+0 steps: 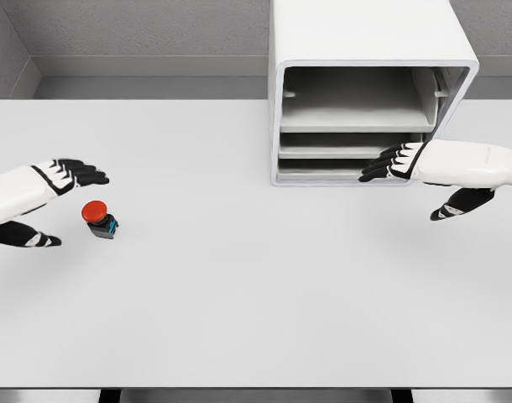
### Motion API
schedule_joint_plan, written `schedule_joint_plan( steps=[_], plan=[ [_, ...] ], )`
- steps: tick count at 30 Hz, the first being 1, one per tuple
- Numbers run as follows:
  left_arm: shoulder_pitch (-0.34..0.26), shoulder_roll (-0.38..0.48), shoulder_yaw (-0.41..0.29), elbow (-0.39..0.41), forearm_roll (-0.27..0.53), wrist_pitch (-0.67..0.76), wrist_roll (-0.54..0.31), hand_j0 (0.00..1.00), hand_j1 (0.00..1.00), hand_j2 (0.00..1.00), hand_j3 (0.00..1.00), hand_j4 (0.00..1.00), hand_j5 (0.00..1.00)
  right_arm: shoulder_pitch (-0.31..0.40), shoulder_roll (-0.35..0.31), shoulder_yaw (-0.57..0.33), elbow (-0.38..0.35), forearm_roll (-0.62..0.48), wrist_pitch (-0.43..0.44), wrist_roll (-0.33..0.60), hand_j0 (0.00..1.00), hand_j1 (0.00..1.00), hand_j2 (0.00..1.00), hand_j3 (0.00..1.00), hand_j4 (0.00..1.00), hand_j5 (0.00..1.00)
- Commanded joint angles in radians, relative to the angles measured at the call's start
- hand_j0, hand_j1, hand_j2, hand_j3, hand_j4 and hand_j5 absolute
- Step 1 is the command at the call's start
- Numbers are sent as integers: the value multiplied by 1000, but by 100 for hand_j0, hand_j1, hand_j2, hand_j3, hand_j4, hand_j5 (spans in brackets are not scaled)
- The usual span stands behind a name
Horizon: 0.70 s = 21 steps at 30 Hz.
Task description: Slide open multi-storey tabletop storage cabinets and put open load switch and slide close multi-storey tabletop storage cabinets
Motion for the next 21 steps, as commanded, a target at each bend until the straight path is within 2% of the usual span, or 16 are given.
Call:
schedule_joint_plan(
  steps=[1, 6, 7, 8, 9, 10, 14, 17, 19, 21],
  plan=[
    [0, -3, -24, -1, -47, 2, -29, 100, 100, 100, 100, 100, 100, 2, -3, -1, 0, -7, 3, -2, 100, 100, 100, 100, 100, 100],
    [-49, -16, -28, 2, -53, 2, -31, 100, 100, 100, 100, 100, 100, -2, 0, 1, 1, -5, 3, 1, 100, 100, 100, 100, 100, 100],
    [-51, -29, -30, 6, -65, 2, -31, 100, 100, 100, 100, 100, 100, -2, 4, 1, 4, -8, 3, -6, 100, 100, 100, 100, 100, 100],
    [-51, -46, -30, 5, -122, 2, -29, 100, 100, 100, 100, 100, 100, -5, 4, -1, 11, -11, 3, -43, 100, 100, 100, 100, 100, 100],
    [-51, -53, -33, 5, -136, 2, -32, 100, 100, 100, 100, 100, 100, -5, 7, 1, 11, -11, 3, -62, 100, 100, 100, 100, 100, 100],
    [-64, -49, -64, 5, -139, 2, -35, 100, 100, 100, 100, 100, 100, -8, 7, -1, 9, -11, 3, -65, 100, 100, 100, 100, 100, 100],
    [-80, -42, -71, 10, -142, 2, -121, 100, 100, 100, 100, 100, 100, -15, 9, 1, -2, -11, 3, -63, 100, 100, 100, 100, 100, 100],
    [-130, -42, -71, 75, -148, 2, -125, 100, 100, 100, 100, 100, 100, -37, 10, 1, -25, -13, 3, -65, 100, 100, 100, 100, 100, 100],
    [-150, -49, -74, 88, -151, 2, -125, 100, 100, 100, 100, 100, 100, -49, 29, 1, -25, -13, 3, -65, 100, 100, 100, 100, 100, 100],
    [-173, -56, -134, 88, -175, 2, -125, 100, 100, 100, 100, 100, 100, -60, 43, 2, -25, -13, 3, -63, 100, 100, 100, 100, 100, 100]
  ],
)
